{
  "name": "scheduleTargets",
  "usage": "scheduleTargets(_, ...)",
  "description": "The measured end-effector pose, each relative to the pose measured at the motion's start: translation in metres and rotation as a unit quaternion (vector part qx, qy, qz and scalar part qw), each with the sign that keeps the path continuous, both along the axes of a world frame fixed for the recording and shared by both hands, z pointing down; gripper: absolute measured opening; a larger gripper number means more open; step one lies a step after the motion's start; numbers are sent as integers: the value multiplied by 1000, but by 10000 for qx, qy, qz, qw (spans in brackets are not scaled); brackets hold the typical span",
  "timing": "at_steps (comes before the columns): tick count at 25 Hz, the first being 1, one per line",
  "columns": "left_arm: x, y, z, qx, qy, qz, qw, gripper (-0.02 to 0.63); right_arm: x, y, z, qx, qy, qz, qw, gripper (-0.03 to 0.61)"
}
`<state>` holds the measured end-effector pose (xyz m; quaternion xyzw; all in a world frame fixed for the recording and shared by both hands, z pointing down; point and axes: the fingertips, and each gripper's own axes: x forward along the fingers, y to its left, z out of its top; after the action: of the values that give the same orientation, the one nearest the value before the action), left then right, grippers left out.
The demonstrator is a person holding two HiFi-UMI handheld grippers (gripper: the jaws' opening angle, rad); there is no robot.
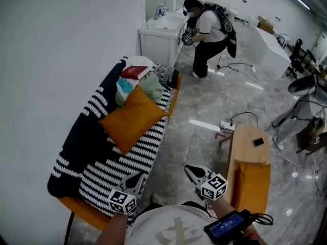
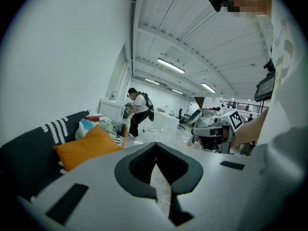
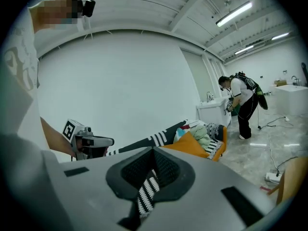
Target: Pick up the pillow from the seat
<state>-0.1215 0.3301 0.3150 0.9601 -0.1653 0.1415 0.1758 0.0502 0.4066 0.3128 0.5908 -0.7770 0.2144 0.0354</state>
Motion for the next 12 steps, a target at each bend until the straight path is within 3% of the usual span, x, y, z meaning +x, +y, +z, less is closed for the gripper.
scheduleTargets(12, -19, -34, 19, -225, 62, -169, 9996, 9, -8, -36, 1, -129, 156, 27, 9998, 11)
